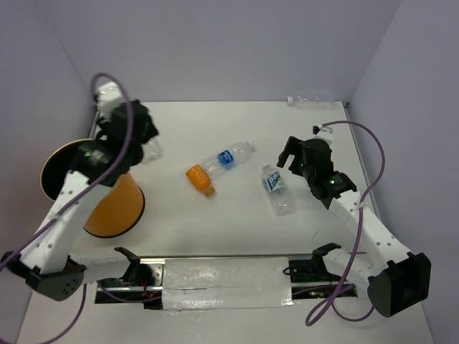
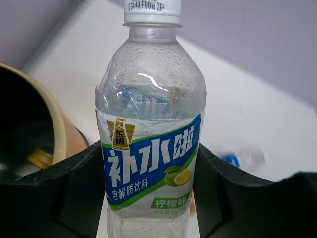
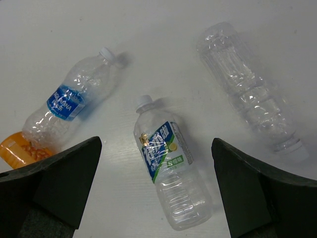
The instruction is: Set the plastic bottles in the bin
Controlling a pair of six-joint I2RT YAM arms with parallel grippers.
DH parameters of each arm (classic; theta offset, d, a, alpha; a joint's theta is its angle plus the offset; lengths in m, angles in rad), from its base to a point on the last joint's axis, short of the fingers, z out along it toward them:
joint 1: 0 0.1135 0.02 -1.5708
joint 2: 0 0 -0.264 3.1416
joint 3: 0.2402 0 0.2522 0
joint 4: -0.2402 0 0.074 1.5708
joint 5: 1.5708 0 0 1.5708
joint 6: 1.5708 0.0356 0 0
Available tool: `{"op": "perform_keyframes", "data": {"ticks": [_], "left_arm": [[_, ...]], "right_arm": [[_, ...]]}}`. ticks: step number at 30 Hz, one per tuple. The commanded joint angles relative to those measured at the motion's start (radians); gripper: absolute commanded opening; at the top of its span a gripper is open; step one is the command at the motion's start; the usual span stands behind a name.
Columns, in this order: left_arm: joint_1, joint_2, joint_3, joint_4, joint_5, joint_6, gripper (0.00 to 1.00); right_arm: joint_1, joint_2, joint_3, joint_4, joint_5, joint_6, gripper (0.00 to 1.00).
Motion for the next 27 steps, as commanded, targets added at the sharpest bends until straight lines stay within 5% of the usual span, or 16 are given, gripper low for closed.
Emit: {"op": "perform_keyframes", "data": {"ticks": [1, 5, 9, 14, 17, 20, 27], "left_arm": [[0.151, -0.085, 0.088, -0.033, -0.138, 0.266, 0.46], [0.342, -0.148, 0.095, 0.008, -0.185, 0.319, 0.48], [0.436, -0.17, 0.061, 0.004, -0.308, 0.294, 0.48], [0.525, -0.197, -0.054, 0.012, -0.264, 0.221, 0.5], [0.532, -0.229, -0.152, 0.01, -0.256, 0.17, 0.61], [0.535, -0.254, -0.218, 0.025, -0.241, 0.156, 0.99], [0.519, -0.242, -0.14, 0.111, -0.037, 0.279, 0.99]], "right_arm": [[0.009, -0.025, 0.01, 0.019, 0.004, 0.003, 1.0], [0.007, -0.017, 0.008, 0.016, 0.015, 0.005, 1.0], [0.009, -0.003, 0.014, 0.019, 0.002, 0.005, 1.0], [0.007, 0.001, 0.011, 0.019, 0.002, 0.002, 1.0], [0.009, 0.004, 0.008, 0.017, 0.004, 0.008, 1.0], [0.009, 0.003, 0.008, 0.017, 0.002, 0.003, 1.0], [0.007, 0.003, 0.016, 0.006, 0.012, -0.008, 1.0]]}}
